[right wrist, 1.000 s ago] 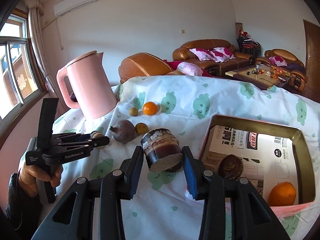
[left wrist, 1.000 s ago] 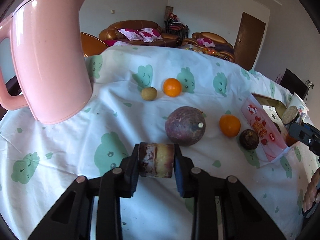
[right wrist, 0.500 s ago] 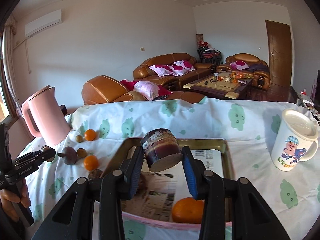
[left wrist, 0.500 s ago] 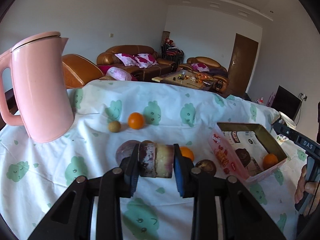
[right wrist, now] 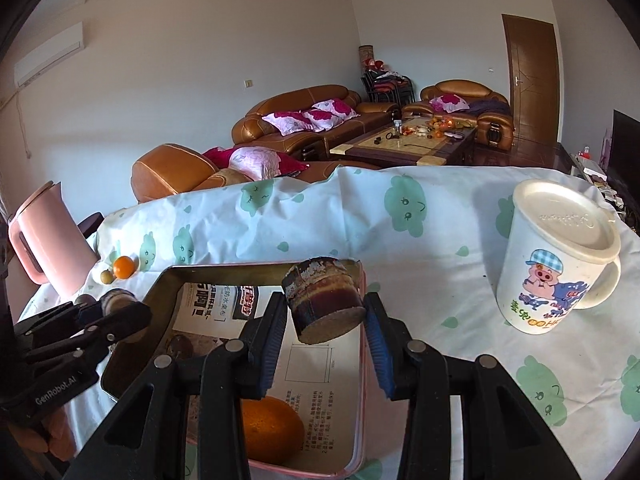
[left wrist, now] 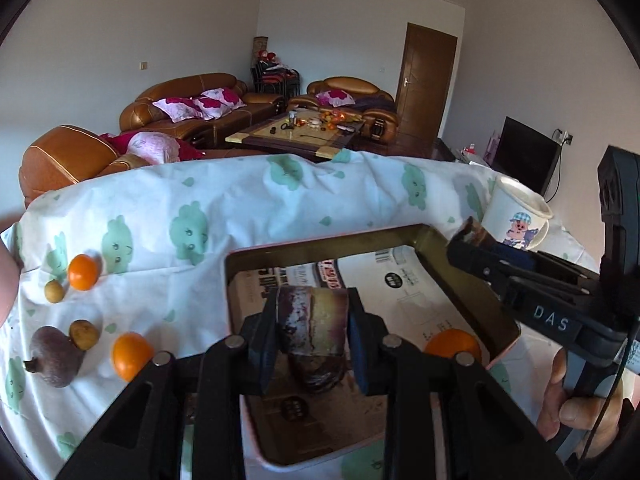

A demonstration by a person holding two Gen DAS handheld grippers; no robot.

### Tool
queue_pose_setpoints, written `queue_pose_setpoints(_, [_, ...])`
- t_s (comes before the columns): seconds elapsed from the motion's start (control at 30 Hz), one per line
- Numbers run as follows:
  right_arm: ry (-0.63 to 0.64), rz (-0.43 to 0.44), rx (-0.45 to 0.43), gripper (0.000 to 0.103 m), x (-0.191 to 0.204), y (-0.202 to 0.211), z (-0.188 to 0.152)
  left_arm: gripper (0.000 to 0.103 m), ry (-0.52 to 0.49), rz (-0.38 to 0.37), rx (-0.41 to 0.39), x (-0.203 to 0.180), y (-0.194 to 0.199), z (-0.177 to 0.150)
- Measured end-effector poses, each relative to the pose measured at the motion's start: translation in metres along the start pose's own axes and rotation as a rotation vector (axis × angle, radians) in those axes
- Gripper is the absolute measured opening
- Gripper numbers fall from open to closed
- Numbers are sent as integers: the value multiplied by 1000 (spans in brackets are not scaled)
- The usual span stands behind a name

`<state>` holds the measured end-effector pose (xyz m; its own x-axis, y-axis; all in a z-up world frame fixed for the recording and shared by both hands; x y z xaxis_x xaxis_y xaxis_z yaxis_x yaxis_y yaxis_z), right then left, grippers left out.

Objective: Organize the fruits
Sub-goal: 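Carry both cylinder pieces over the tin and open both tools to release them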

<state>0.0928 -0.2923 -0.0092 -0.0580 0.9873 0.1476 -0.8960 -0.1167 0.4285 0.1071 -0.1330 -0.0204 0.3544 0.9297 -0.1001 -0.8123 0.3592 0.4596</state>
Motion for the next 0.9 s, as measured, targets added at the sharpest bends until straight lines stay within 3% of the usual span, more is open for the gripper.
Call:
queue_pose_setpoints(0.23, [39, 11, 37, 42, 5, -8, -8, 32, -50, 22, 50, -32, -25, -11])
queue_pose_setpoints(0.57, [9, 44, 67, 42, 7, -14, -14, 34, -95, 67, 69, -36, -31, -21])
queue_pose_setpoints(0.63, [-4, 46, 65, 44, 7, -14, -14, 38, -97, 76, 57, -35, -28, -20])
queue_pose_setpoints(0.7, [-31, 61, 63, 50, 5, -13, -13, 63, -103, 86, 34, -36, -24, -18])
queue_pose_setpoints(0.77, [-61, 80, 50, 56, 4, -10, -11, 76, -115, 97, 7, -37, -19, -16])
queue_pose_setpoints(0.83, [-72, 82, 24, 60, 3, -5, -8, 78, -133, 87, -16, -41, -15, -15])
queue_pose_setpoints(0.9, [-80, 78, -14, 64, 2, 1, -3, 87, -146, 92, -30, -43, -12, -14])
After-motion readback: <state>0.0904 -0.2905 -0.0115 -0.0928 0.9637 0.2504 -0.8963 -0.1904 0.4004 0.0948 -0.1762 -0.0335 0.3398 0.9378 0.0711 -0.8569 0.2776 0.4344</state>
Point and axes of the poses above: each gripper's, at about its wrist camera, not at the fingertips, and y roughly against the way its jaws point, x to its left, z to its top, the point moved 4 cm from there along -y, roughly the way its jaws point, and after that the axes turned 12 degrees about -x, right-handed, at the moved point
